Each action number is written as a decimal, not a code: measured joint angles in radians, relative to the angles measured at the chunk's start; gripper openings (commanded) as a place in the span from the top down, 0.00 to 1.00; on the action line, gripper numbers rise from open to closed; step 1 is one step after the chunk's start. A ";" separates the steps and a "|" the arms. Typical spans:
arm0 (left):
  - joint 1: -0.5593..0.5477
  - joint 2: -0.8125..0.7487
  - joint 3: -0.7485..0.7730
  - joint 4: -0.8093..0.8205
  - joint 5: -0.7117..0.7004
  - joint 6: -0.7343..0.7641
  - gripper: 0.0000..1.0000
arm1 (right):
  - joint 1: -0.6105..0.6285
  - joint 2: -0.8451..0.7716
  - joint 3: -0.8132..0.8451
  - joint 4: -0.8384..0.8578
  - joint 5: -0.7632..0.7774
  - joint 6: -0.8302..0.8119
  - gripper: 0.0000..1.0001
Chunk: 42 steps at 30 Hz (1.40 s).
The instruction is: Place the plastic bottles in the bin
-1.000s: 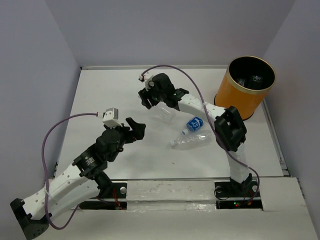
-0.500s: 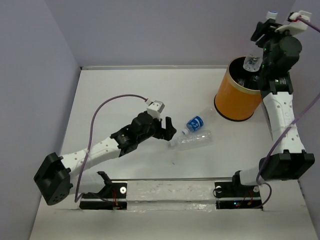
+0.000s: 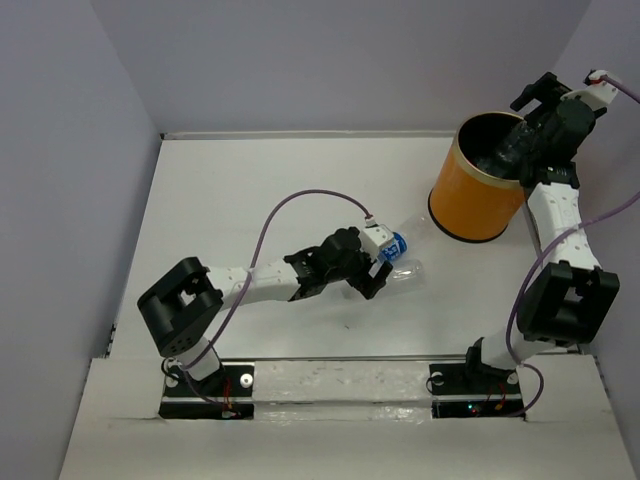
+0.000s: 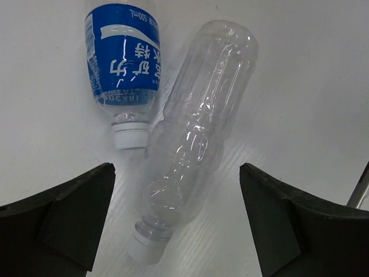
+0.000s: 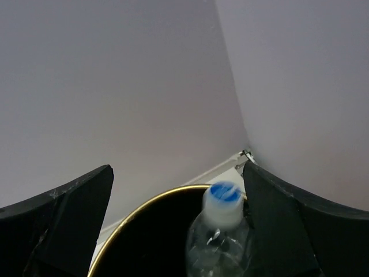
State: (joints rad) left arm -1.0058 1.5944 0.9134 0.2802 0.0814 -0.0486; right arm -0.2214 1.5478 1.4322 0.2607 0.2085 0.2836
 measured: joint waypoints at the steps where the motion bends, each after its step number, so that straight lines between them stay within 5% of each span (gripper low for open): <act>1: -0.002 0.011 0.002 0.000 0.001 0.012 0.01 | 0.000 -0.018 -0.024 0.000 -0.008 0.016 0.00; 11: -0.032 0.081 0.006 -0.008 0.000 0.066 0.02 | 0.013 -0.401 -0.311 0.079 -0.117 0.195 0.03; 19: -0.077 0.145 0.018 -0.050 -0.052 0.062 0.14 | 0.102 -0.638 -0.632 0.098 -0.231 0.302 0.05; 26: -0.142 0.145 0.013 -0.059 -0.113 0.044 0.25 | 0.129 -0.784 -0.816 0.008 -0.312 0.370 0.05; 34: -0.164 0.050 -0.101 -0.015 -0.129 -0.014 0.54 | 0.132 -0.975 -0.926 -0.148 -0.464 0.420 0.02; 42: -0.164 -0.103 -0.187 0.060 -0.137 -0.108 0.55 | 0.132 -1.054 -1.006 -0.321 -0.689 0.500 0.00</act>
State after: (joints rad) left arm -1.1698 1.4914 0.7261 0.3401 -0.0551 -0.1570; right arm -0.0895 0.4942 0.4267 -0.0605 -0.4805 0.7837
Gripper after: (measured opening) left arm 0.712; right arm 0.994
